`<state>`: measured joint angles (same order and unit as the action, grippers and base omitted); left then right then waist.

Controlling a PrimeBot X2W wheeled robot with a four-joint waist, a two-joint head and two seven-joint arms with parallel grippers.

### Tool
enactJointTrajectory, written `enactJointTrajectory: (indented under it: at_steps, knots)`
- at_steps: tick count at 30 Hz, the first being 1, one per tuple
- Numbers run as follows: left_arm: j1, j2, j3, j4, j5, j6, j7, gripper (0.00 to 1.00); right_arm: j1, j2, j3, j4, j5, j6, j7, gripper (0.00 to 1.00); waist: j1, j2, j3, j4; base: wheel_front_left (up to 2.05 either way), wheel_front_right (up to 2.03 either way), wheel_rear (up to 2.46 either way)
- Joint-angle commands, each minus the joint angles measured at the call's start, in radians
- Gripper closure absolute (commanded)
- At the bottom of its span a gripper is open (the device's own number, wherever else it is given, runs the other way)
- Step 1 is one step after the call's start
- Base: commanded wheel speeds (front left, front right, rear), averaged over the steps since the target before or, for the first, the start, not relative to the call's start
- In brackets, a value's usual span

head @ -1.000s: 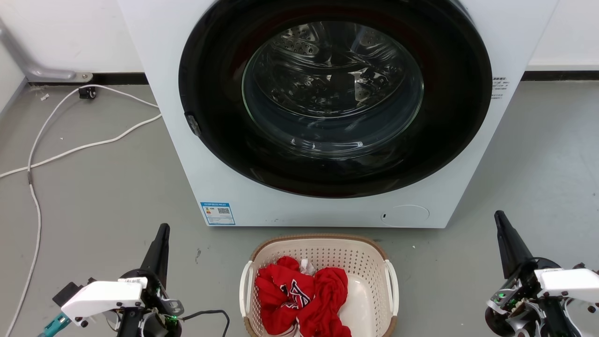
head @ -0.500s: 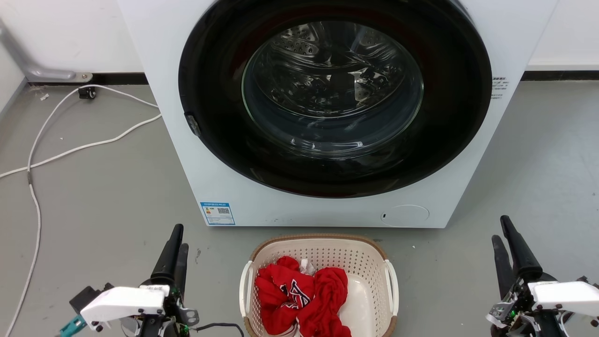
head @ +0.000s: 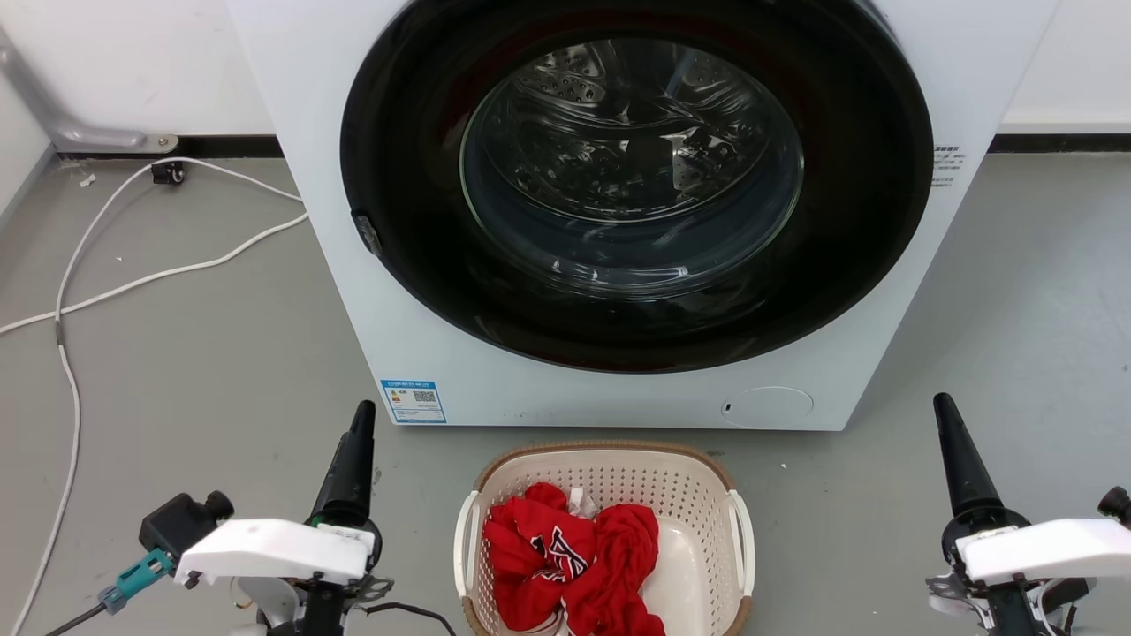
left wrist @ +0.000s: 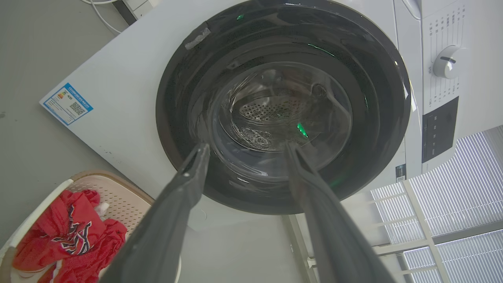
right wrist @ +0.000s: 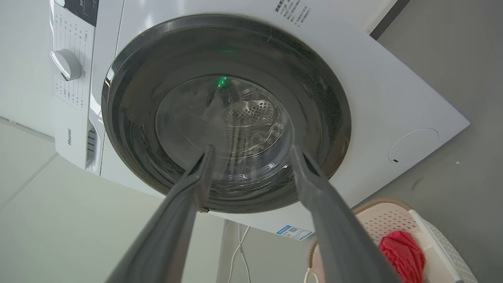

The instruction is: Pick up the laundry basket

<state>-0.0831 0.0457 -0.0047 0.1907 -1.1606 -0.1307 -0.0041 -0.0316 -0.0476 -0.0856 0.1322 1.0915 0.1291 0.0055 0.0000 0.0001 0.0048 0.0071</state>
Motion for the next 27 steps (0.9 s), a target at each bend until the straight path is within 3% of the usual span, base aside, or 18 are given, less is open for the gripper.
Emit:
enactJointTrajectory:
  at_steps: [1,13,27]
  knots:
    - [-0.026,0.003,-0.011,-0.023,0.05,0.003,-0.01,0.0,-0.004,-0.003,0.005,-0.029,-0.048,0.002,-0.008,0.0,0.0,-0.0001,0.0,0.001,0.0,0.0,0.0]
    - [-0.03,0.011,-0.071,-0.035,0.291,0.027,-0.055,0.0,0.015,-0.003,0.022,-0.09,-0.297,0.002,-0.004,0.0,0.0,-0.0001,0.0,0.005,0.0,0.0,0.0]
    - [-0.032,0.04,-0.135,-0.025,0.489,0.053,-0.101,0.0,0.04,-0.004,0.025,-0.12,-0.515,0.002,-0.017,0.0,0.0,-0.0001,-0.003,0.01,0.0,0.0,0.0]
